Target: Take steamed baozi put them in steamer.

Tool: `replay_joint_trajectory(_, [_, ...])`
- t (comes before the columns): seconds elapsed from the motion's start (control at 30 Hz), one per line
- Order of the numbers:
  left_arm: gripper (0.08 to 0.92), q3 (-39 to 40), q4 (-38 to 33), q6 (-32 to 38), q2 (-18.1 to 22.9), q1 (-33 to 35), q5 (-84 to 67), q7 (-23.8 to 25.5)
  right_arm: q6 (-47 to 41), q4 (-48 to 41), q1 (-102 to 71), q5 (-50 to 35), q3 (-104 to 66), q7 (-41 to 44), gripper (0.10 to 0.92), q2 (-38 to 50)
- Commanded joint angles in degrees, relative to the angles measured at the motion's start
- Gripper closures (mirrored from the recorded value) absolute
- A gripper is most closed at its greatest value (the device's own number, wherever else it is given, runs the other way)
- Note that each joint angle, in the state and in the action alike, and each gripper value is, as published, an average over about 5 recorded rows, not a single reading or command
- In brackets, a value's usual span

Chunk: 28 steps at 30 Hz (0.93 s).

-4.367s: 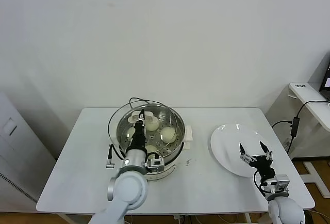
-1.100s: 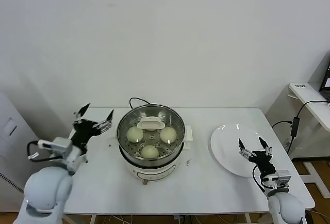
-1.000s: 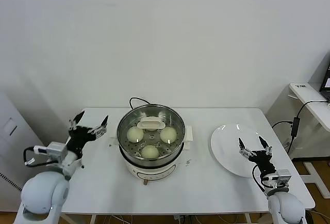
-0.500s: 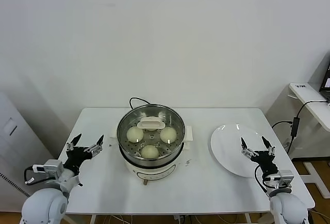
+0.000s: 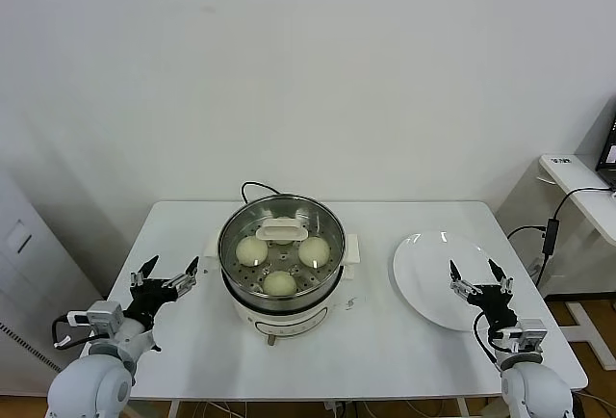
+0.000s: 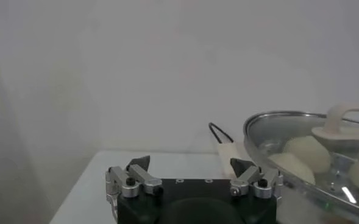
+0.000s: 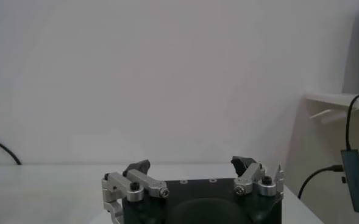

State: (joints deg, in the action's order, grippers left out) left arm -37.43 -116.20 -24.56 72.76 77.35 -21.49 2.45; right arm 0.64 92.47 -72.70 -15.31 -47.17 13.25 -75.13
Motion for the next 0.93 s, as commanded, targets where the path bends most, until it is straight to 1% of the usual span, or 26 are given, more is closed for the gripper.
replay_joint_trajectory(0.03, [0.177,0.0,0.2,-0.2,0.3,0.5,-0.8,-0.2,-0.4,0.1,-0.3,-0.2,0.0,-0.4,0.203,0.1])
replay_joint_trajectory(0.93, [0.177,0.1,-0.3,-1.3,0.5,0.6,-2.0,-0.5,-1.1,0.3,-0.9,0.2,-1.7,-0.4,0.203,-0.2])
